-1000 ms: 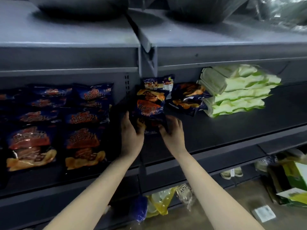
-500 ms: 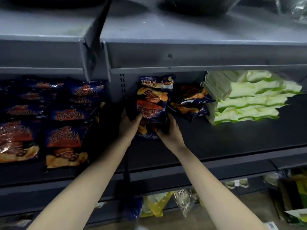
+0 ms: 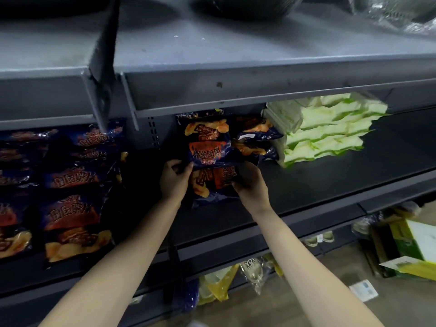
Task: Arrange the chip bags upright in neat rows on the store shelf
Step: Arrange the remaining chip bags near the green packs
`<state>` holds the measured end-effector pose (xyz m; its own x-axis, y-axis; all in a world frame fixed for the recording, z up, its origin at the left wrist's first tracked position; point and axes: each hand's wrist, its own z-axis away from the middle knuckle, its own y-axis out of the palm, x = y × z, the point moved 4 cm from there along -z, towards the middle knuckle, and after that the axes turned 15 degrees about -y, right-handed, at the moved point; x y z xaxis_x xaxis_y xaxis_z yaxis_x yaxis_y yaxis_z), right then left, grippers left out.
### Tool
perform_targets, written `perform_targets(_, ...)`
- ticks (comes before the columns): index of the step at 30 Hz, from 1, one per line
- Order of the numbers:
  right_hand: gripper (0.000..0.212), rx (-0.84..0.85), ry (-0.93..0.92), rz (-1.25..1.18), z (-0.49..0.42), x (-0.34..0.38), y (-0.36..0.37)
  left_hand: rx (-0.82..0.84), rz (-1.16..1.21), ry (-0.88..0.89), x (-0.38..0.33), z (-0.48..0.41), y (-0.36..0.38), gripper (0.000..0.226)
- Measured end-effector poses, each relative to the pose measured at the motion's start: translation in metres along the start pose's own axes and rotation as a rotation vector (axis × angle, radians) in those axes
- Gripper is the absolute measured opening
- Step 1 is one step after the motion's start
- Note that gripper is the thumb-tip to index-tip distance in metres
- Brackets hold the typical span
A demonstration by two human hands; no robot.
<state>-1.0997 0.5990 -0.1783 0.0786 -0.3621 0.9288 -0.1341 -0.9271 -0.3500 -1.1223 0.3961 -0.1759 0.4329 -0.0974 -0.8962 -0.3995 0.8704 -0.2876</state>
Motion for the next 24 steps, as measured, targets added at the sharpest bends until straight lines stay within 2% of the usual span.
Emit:
perform_targets(7, 0.045, -0.154, -0.006, -0.029, 0.024, 0.018, 0.0, 0.131, 0.077, -0.017, 0.005, -0.006, -0.018, 0.035)
perform_targets(11, 0.031, -0.147, 0.059, 0.037, 0.038, 0.019, -0.004, 0.196, 0.046, -0.015, 0.016, 0.001, -0.02, 0.037)
perform_targets(16, 0.011, -0.111, -0.024, 0.044, 0.046, 0.03, -0.005, 0.166, -0.046, 0.075, 0.009, 0.001, -0.03, 0.033)
perform_targets(18, 0.014, -0.086, -0.094, 0.002, 0.052, 0.035, -0.003, 0.142, -0.09, 0.1, 0.005, 0.001, -0.03, 0.032)
perform_targets(21, 0.033, -0.047, -0.204, -0.033, 0.061, 0.044, -0.005, 0.175, -0.106, 0.128, 0.001, 0.004, -0.027, 0.026)
perform_targets(24, 0.04, -0.051, -0.272, -0.075, 0.058, 0.049, -0.011, 0.159, -0.101, 0.212, 0.005, 0.011, -0.035, 0.022)
